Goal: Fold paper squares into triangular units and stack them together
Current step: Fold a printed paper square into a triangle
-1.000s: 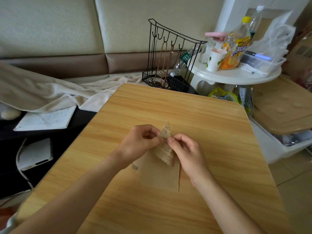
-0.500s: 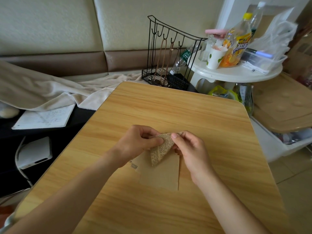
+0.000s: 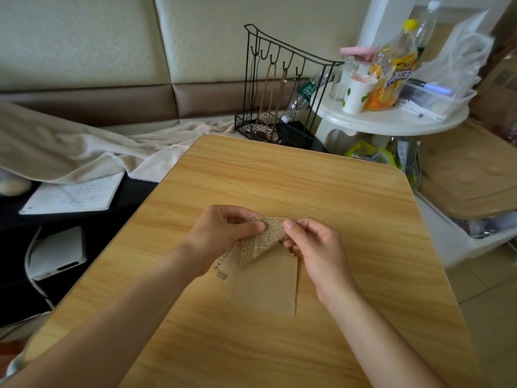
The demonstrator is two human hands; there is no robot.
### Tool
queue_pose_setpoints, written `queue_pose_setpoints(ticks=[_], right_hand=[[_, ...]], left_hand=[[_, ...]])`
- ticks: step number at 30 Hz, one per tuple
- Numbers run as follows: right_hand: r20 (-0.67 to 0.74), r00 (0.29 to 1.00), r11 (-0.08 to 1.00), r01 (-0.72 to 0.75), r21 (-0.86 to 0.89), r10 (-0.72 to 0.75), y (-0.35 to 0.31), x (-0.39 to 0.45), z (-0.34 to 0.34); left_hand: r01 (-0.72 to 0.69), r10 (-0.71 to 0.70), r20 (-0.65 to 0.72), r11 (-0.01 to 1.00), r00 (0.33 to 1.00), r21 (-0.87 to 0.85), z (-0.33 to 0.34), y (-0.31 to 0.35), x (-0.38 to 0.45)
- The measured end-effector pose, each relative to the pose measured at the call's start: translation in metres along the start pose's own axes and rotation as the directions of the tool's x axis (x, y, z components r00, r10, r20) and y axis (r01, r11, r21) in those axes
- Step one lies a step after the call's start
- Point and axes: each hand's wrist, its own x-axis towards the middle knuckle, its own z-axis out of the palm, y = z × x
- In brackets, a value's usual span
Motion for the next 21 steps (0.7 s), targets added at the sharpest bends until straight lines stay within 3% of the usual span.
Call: queue_pose_setpoints(ticks=[8,21], right_hand=[[0.01,1.0,0.997,0.011,-0.077,-0.011,0.0001,-0.0006,0.0005],[0.01,1.0,0.994,0.028,-0.106,-0.027,-0.0031,-0.0029,-0.0006]], left_hand=[[-0.047,0.029,0.102,0.983,0.994,0.178,0.0021,0.0001,-0.0032],[-0.081,0.07,0.063,0.979,0.996,0.189,0.0041,-0.0006,-0.0031]])
